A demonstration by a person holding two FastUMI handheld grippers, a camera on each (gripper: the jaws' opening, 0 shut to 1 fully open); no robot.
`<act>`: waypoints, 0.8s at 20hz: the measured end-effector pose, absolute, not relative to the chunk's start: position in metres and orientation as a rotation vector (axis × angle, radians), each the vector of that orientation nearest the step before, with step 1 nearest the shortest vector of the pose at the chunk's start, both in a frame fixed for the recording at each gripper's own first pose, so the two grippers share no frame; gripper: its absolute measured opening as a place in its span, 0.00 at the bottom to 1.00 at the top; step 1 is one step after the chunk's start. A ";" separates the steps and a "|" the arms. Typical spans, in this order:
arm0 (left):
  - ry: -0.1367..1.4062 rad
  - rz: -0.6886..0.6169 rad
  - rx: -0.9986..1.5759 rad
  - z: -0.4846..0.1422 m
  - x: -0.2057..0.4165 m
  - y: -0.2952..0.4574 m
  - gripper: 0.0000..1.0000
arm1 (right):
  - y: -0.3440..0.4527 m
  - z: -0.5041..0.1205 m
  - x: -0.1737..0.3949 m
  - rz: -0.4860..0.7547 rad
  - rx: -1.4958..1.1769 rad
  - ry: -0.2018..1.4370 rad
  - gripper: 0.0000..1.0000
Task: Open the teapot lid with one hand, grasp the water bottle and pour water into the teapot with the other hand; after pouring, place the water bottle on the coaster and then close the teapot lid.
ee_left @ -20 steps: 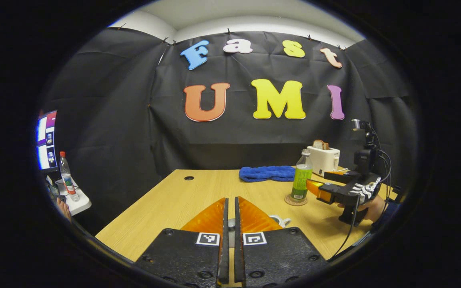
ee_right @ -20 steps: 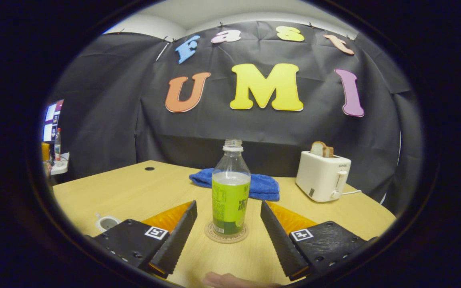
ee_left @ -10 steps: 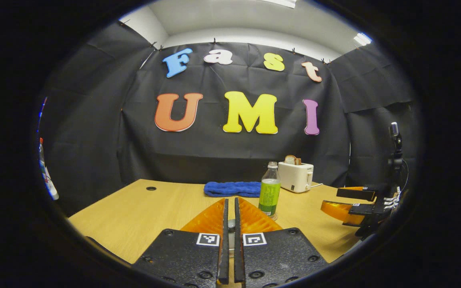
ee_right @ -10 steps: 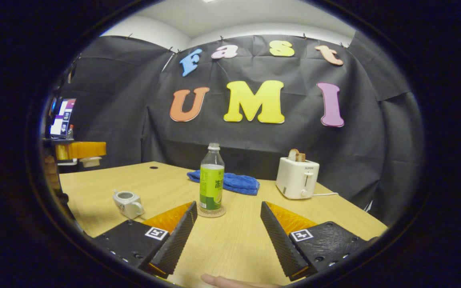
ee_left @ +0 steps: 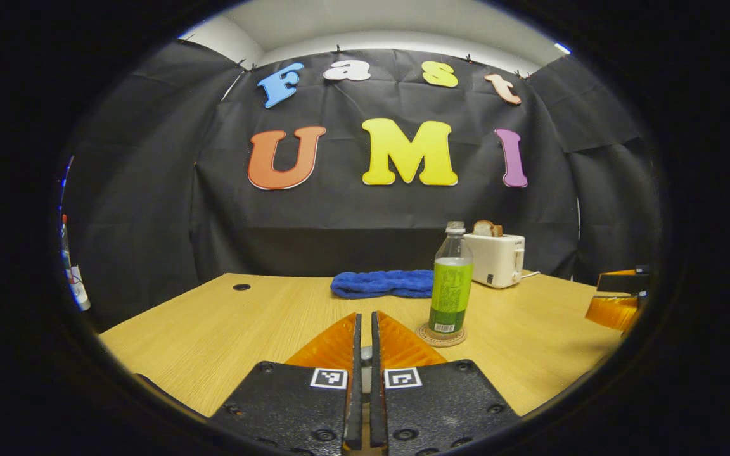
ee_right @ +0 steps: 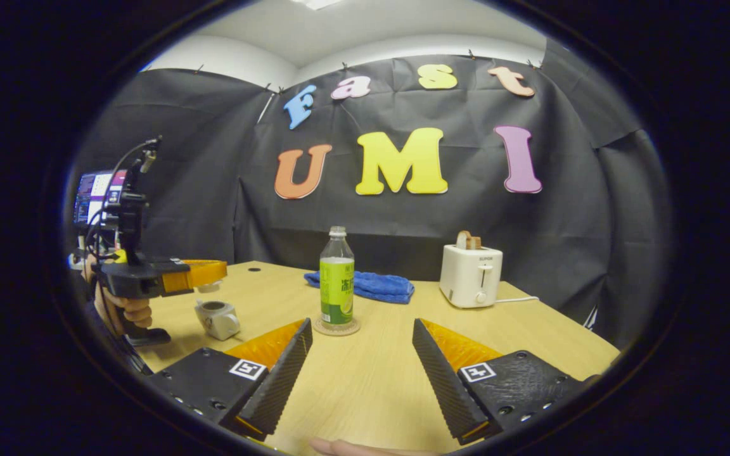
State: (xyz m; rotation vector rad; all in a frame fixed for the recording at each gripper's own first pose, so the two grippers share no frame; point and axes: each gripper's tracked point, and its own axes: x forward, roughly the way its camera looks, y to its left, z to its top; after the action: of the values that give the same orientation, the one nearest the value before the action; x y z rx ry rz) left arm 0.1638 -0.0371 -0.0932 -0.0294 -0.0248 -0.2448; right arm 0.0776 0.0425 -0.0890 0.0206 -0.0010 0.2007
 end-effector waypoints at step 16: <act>0.021 -0.189 -0.004 -0.122 0.171 -0.027 0.09 | 0.052 -0.095 0.070 0.249 0.033 0.012 0.95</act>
State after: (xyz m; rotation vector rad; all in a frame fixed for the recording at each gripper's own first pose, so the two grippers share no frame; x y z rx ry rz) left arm 0.1714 -0.0269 -0.1222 -0.0036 0.0209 -0.1889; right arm 0.0702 0.0524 -0.0951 0.0329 0.0118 0.2493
